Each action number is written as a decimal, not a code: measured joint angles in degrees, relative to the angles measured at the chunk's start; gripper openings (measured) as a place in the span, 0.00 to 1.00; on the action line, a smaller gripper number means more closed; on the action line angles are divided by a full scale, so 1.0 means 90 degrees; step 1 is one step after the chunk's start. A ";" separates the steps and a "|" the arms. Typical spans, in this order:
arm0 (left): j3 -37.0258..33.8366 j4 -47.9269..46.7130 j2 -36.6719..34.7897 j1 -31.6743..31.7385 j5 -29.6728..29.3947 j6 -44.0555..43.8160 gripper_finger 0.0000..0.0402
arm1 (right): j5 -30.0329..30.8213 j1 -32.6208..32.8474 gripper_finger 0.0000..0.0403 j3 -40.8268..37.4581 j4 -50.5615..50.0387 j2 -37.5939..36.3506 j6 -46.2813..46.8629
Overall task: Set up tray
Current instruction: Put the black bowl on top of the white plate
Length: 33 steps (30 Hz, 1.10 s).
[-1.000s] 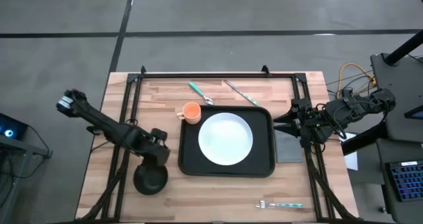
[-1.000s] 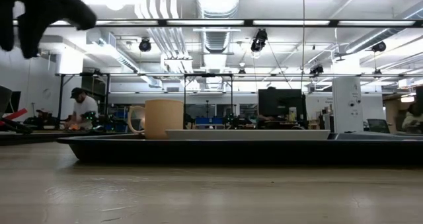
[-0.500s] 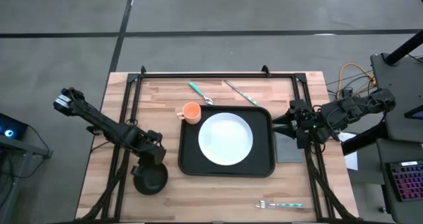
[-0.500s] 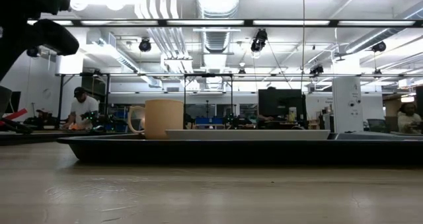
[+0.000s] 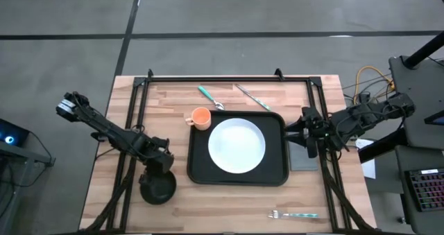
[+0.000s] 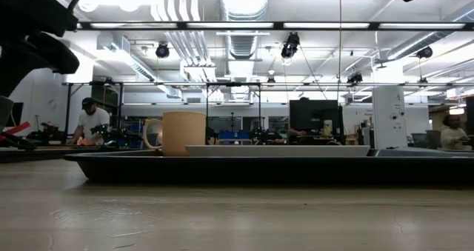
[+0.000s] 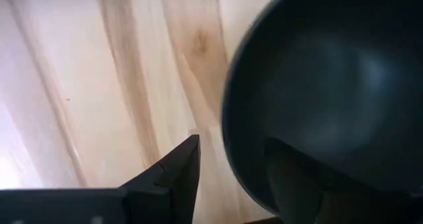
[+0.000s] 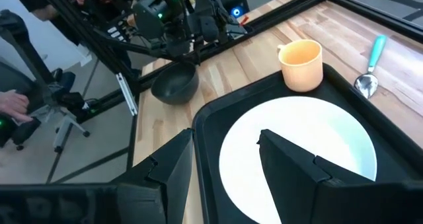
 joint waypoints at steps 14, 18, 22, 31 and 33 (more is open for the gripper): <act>-0.0707 0.0761 0.0002 0.0005 -0.0296 -0.1233 0.08 | -0.0018 0.0000 0.41 0.0000 0.0016 -0.0003 -0.0007; -0.0291 0.0732 0.0003 0.0018 -0.0287 -0.1249 0.01 | -0.0018 0.0000 0.40 0.0000 0.0010 -0.0006 -0.0026; 0.0762 0.0113 0.0094 0.0312 -0.0116 -0.1335 0.00 | -0.0018 0.0000 0.37 0.0000 0.0005 -0.0006 -0.0038; 0.4330 -0.1412 0.2187 0.2586 -0.0124 -0.0625 0.00 | -0.0021 0.0000 0.34 0.0000 0.0054 -0.0006 -0.0016; 0.5184 -0.1417 0.2803 0.3099 -0.0125 -0.0247 0.00 | -0.0018 0.0000 0.35 0.0000 0.0051 -0.0031 -0.0027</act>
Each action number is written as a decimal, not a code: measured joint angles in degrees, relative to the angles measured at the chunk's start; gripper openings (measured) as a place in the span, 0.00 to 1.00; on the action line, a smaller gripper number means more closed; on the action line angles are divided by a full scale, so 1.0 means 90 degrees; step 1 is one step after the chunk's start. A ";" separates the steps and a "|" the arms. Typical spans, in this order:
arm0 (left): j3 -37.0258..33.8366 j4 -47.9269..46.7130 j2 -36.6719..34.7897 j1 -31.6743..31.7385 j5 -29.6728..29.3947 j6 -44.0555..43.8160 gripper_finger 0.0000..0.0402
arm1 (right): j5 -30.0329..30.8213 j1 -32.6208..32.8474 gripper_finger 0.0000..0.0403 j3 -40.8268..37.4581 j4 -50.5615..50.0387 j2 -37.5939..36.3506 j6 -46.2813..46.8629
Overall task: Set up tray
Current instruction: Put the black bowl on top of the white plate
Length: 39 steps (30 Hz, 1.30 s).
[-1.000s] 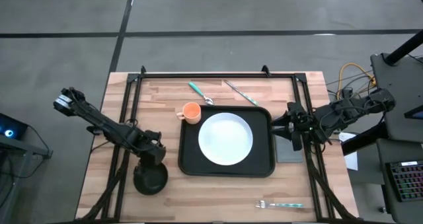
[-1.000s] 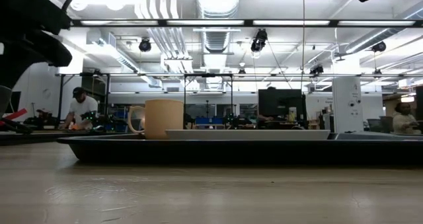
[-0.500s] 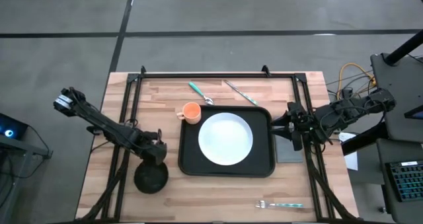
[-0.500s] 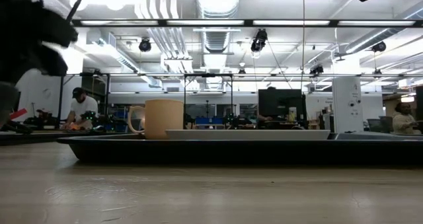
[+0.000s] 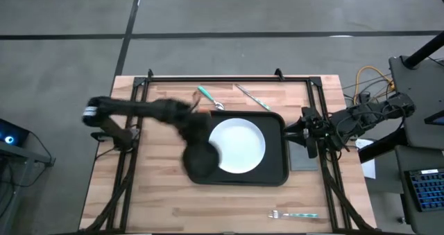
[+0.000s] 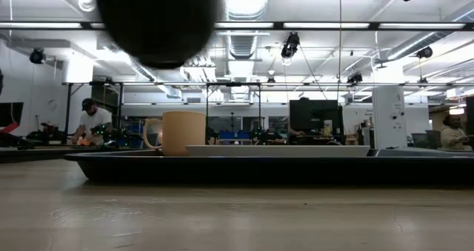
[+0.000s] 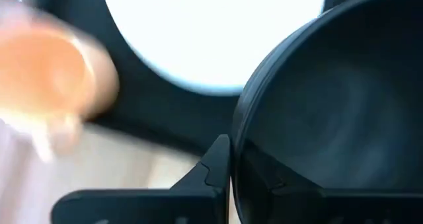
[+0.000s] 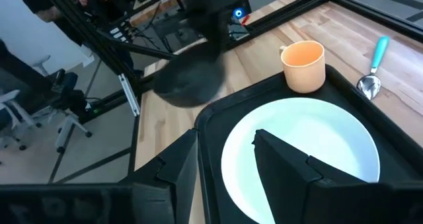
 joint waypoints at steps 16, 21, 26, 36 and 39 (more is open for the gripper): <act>0.4593 -0.0704 0.4123 0.1335 -0.0002 0.1411 0.00 | -0.0021 0.0000 0.34 0.0000 0.0060 -0.0050 -0.0026; 0.3595 -0.0425 0.4036 0.1383 0.0085 0.1385 0.00 | -0.0098 0.0002 0.35 0.0002 0.0058 -0.0058 0.0011; 0.3071 0.0139 0.3984 0.1363 0.0227 0.1351 0.00 | -0.0121 0.0002 0.34 0.0002 0.0052 -0.0050 -0.0059; 0.2892 0.0609 0.3971 0.1353 0.0423 0.1440 0.06 | -0.0315 0.0000 0.40 -0.0063 -0.0063 -0.0036 0.0124; 0.2926 0.0572 0.3947 0.1365 0.0423 0.1458 0.11 | -0.0313 0.0000 0.44 -0.0214 -0.0534 -0.0048 0.0465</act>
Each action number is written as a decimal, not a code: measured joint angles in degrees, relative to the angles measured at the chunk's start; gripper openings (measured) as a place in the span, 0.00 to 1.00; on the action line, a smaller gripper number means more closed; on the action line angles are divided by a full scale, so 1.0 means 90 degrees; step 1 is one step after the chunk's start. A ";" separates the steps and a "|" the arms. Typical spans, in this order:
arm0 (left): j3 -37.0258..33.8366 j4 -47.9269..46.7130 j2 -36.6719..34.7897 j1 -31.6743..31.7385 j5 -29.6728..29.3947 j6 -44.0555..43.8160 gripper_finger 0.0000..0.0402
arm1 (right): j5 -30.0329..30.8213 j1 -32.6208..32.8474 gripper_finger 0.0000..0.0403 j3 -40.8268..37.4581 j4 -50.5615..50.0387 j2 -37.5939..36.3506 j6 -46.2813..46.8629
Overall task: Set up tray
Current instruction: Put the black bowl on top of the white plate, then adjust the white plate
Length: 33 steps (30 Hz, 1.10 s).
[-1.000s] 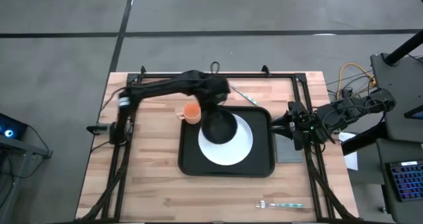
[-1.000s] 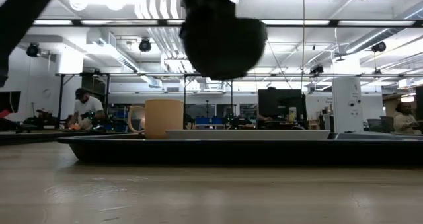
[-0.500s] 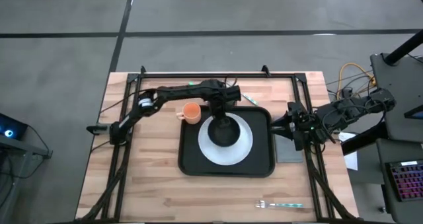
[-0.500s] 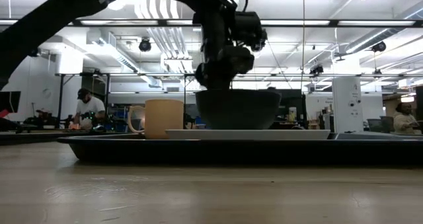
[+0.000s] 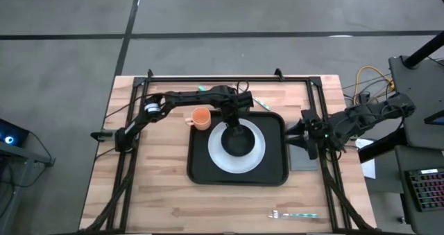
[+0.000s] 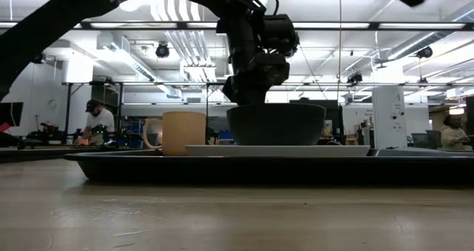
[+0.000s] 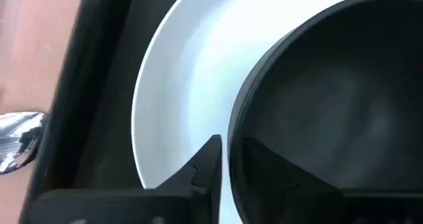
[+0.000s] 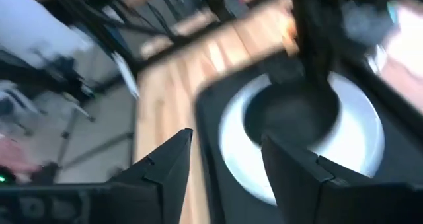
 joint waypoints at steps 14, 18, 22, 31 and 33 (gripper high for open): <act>0.0447 0.0040 -0.1146 -0.0059 0.0143 0.0024 0.39 | -0.0208 0.0004 0.46 -0.2704 0.1368 0.0593 0.0956; 0.0324 0.0253 -0.1862 -0.0098 0.0129 -0.0004 0.40 | -0.0238 -0.0007 0.45 -0.2938 0.1587 0.1153 0.1112; 0.0321 0.0474 -0.2601 -0.0175 0.0095 -0.0007 0.40 | -0.0261 -0.0028 0.45 -0.2951 0.1855 0.1833 0.1118; 0.0285 0.0498 -0.3778 -0.0314 -0.0021 -0.0034 0.40 | -0.0321 -0.0386 0.45 -0.2878 0.3250 0.3373 0.1141; 0.0285 0.0497 -0.4005 -0.0351 -0.0115 -0.0098 0.40 | -0.0350 -0.0463 0.45 -0.2754 0.3305 0.3625 0.1115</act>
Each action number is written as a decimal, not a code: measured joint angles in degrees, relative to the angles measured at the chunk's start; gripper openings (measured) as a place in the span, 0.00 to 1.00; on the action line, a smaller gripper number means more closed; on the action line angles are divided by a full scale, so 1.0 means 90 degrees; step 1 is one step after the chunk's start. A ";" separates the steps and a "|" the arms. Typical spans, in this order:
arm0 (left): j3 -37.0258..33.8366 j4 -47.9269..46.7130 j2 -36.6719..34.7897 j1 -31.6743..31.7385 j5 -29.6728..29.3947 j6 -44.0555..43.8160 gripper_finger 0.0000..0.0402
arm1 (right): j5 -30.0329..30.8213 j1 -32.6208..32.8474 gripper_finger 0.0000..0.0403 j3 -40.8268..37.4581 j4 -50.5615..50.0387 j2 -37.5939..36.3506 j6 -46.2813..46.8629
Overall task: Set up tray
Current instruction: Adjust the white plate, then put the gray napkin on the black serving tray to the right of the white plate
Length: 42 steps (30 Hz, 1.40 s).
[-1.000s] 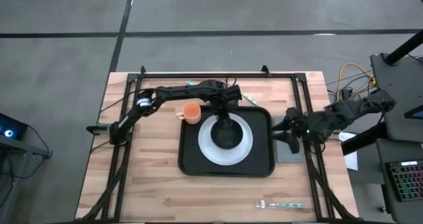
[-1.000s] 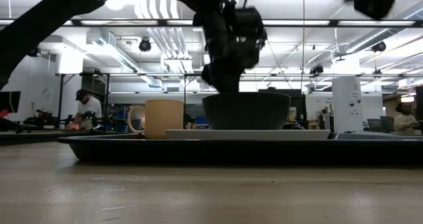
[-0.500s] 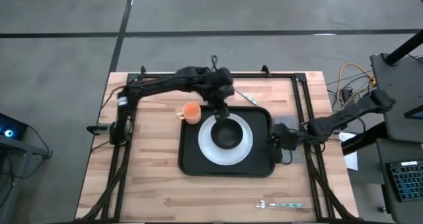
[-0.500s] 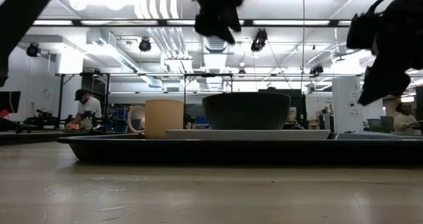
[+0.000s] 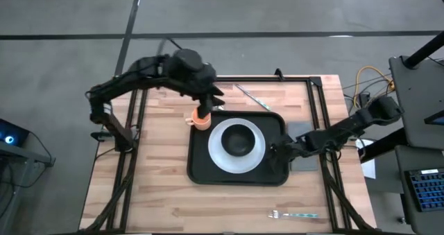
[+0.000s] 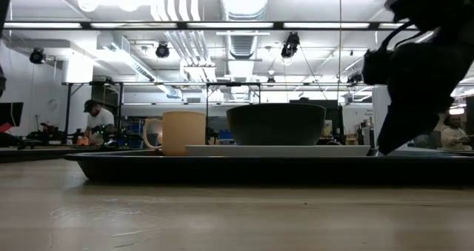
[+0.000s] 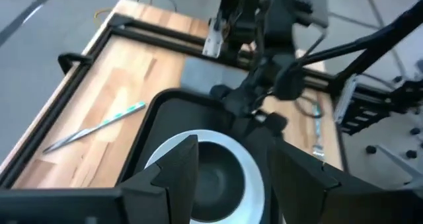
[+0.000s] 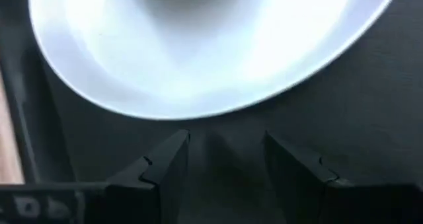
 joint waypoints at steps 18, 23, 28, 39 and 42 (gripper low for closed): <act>-0.0029 -0.0430 -0.0956 -0.0332 -0.0021 -0.0052 0.40 | -0.0246 -0.0215 0.45 0.1026 0.0091 0.1385 -0.0011; -0.0032 -0.0730 -0.1153 -0.0428 -0.0047 -0.0221 0.40 | -0.0246 -0.0246 0.44 0.1266 -0.0718 0.0800 0.0458; -0.0103 -0.1432 -0.1519 -0.1012 -0.1172 -0.0344 0.40 | 0.0428 -0.0259 0.43 0.1949 -0.3543 -0.0537 0.1379; -0.1755 -0.1500 -0.2922 -0.1420 -0.1754 -0.0882 0.40 | 0.1690 -0.0297 0.42 0.2101 -0.7089 -0.1593 0.4609; -0.2342 -0.1429 -0.3250 -0.1420 -0.1685 -0.0936 0.40 | 0.1729 -0.0392 0.42 0.2092 -0.7465 -0.1601 0.4980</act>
